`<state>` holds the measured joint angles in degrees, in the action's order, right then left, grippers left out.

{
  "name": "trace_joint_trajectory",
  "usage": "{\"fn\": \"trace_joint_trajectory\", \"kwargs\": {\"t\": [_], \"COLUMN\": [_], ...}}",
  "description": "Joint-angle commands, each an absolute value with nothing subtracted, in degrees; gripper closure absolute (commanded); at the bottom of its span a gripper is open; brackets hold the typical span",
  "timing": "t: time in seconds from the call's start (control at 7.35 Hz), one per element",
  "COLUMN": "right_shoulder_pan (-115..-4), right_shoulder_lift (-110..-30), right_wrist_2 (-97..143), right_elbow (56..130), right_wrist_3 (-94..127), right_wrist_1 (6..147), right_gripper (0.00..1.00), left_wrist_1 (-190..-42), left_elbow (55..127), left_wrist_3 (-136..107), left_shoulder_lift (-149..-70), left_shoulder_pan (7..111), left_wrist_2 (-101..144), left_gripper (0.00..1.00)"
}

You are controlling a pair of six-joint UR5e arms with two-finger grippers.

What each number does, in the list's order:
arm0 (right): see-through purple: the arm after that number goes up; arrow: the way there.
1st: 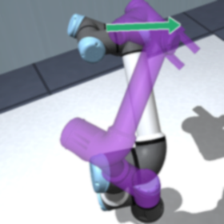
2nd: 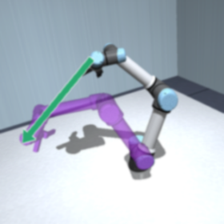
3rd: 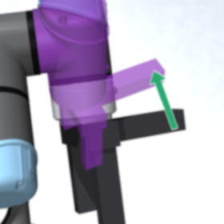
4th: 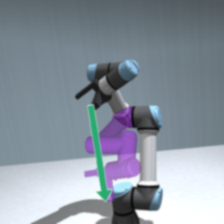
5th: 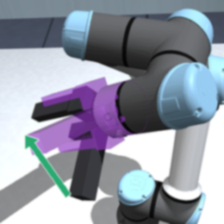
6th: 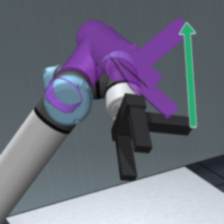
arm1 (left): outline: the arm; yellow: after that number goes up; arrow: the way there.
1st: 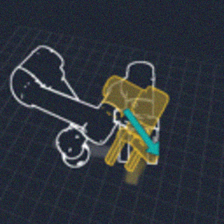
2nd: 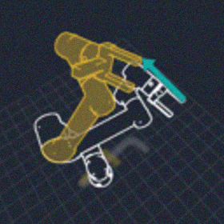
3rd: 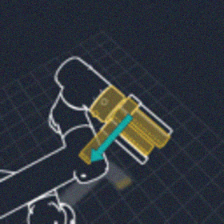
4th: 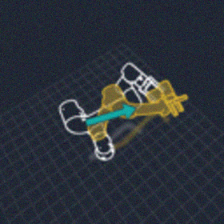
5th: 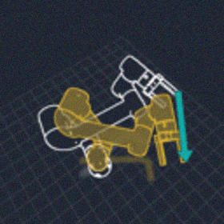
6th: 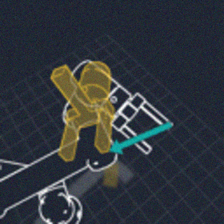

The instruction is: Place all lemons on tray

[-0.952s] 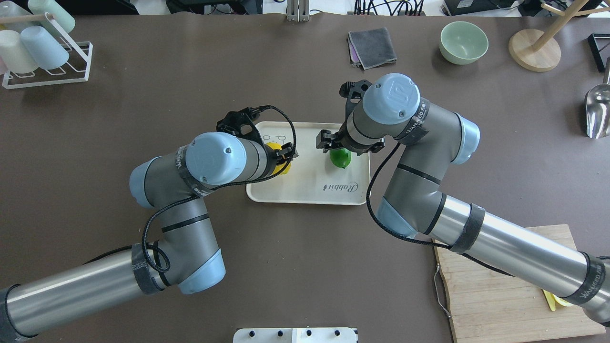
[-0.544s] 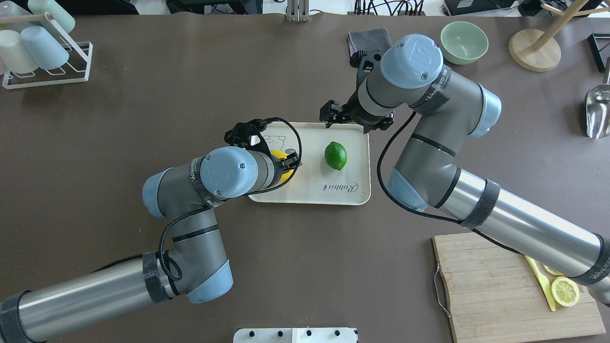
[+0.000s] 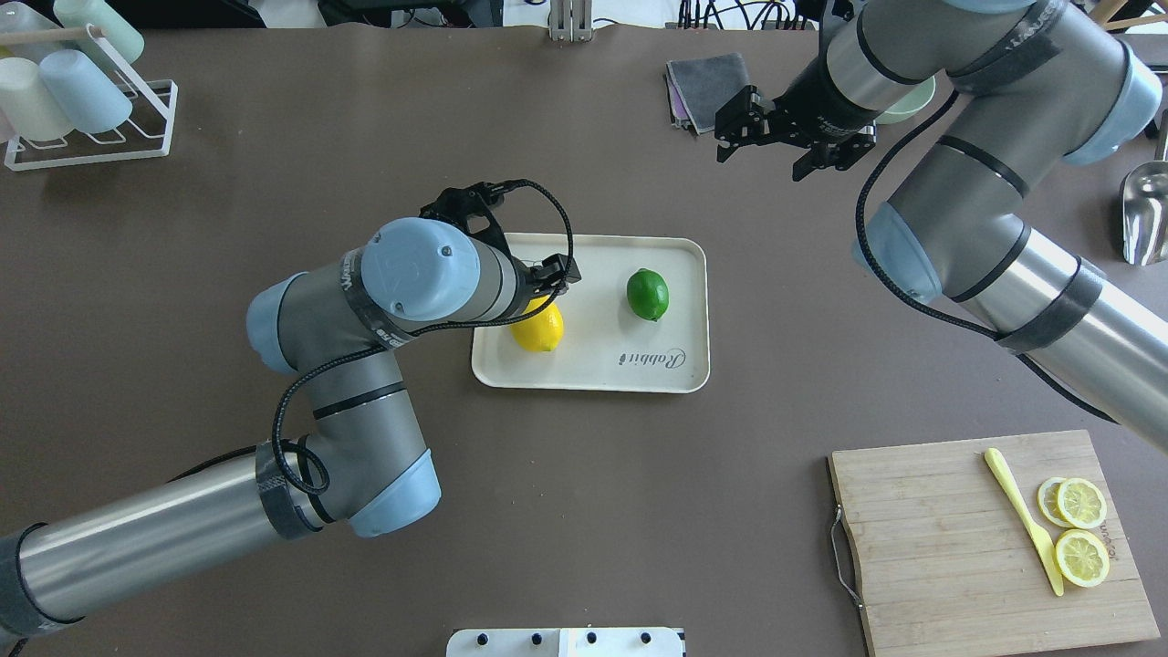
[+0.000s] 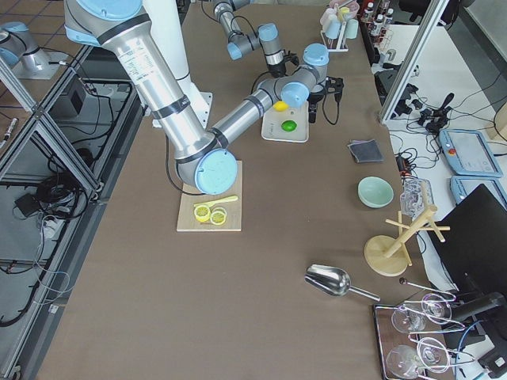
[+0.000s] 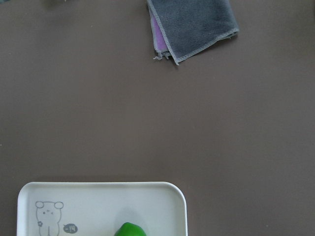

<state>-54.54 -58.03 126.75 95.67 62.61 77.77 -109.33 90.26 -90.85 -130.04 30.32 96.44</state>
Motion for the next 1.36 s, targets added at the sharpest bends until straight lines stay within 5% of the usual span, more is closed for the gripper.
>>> {"fn": "trace_joint_trajectory", "kwargs": {"t": [0.0,0.41,0.95,1.22], "right_shoulder_pan": [-60.2,-69.3,-73.3,-79.4], "right_shoulder_lift": [-65.6,-84.1,-89.2,-90.6], "right_wrist_2": [128.9,131.1,126.0,129.6], "right_elbow": [99.3,104.3,98.6,93.8], "right_wrist_3": [54.0,35.1,32.2,13.1], "right_wrist_1": [78.1,75.9,75.5,76.2], "right_gripper": [0.0,0.0,0.0,0.0], "left_wrist_1": [-107.0,-103.3,-107.9,-107.8], "left_elbow": [92.9,104.1,104.5,102.0], "left_wrist_3": [-83.7,-63.4,-35.0,-28.6], "left_shoulder_lift": [-128.9,-117.0,-101.8,-97.1], "left_shoulder_pan": [34.7,44.8,62.4,67.6], "left_wrist_2": [98.4,102.4,107.8,111.8], "left_gripper": [0.02,0.02,0.02,0.02]}}
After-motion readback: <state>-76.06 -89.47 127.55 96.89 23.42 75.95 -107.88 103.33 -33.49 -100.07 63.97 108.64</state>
